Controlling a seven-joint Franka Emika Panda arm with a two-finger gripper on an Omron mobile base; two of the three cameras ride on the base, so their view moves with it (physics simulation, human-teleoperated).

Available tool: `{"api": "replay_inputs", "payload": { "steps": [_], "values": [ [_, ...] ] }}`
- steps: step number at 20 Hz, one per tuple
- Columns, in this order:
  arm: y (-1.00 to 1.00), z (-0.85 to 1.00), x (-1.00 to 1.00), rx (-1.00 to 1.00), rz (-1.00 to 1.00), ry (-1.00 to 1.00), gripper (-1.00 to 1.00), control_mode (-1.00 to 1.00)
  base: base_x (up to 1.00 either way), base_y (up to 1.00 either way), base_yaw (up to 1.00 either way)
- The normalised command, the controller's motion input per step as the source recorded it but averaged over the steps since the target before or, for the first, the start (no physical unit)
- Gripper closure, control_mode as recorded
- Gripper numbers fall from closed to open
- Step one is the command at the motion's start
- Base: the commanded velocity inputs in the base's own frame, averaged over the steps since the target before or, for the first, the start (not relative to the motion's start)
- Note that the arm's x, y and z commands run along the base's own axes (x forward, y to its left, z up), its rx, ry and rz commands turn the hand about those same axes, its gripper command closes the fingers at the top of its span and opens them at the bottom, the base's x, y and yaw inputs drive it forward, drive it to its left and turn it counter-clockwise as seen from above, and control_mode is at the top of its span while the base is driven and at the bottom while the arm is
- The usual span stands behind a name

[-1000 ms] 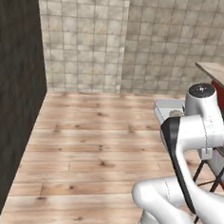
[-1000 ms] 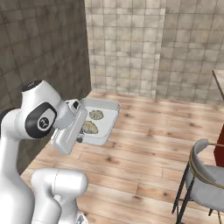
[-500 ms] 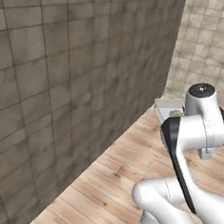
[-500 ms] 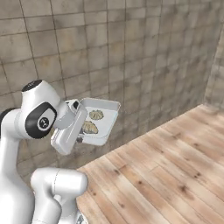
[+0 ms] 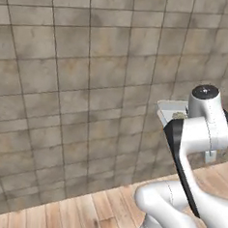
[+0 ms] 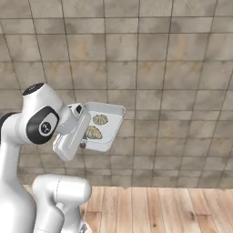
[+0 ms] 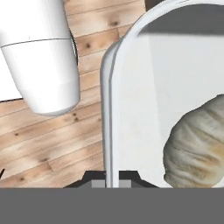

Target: Place two dumplings into each of the tupperware containers and then place the containers in the fridge.

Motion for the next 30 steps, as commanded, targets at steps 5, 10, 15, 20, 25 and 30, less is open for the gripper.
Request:
{"api": "replay_inputs", "payload": {
  "steps": [5, 10, 15, 20, 25, 30],
  "values": [
    [0.0, 0.0, 0.0, 0.0, 0.0, 0.0, 1.0, 1.0, -0.14, 0.0, 1.0],
    [0.0, 0.0, 0.0, 0.0, 0.0, 0.0, 1.0, 1.0, -0.12, 0.0, 1.0],
    [0.0, 0.0, 0.0, 0.0, 0.0, 0.0, 1.0, 1.0, -0.08, 0.0, 1.0],
    [0.0, 0.0, 0.0, 0.0, 0.0, 0.0, 1.0, 1.0, 0.0, 0.0, 1.0],
    [0.0, 0.0, 0.0, 0.0, 0.0, 0.0, 1.0, 1.0, 0.69, -0.11, 0.77],
    [0.0, 0.0, 0.0, 0.0, 0.0, 0.0, 1.0, 1.0, 1.0, -0.51, 0.44]
  ]
}}
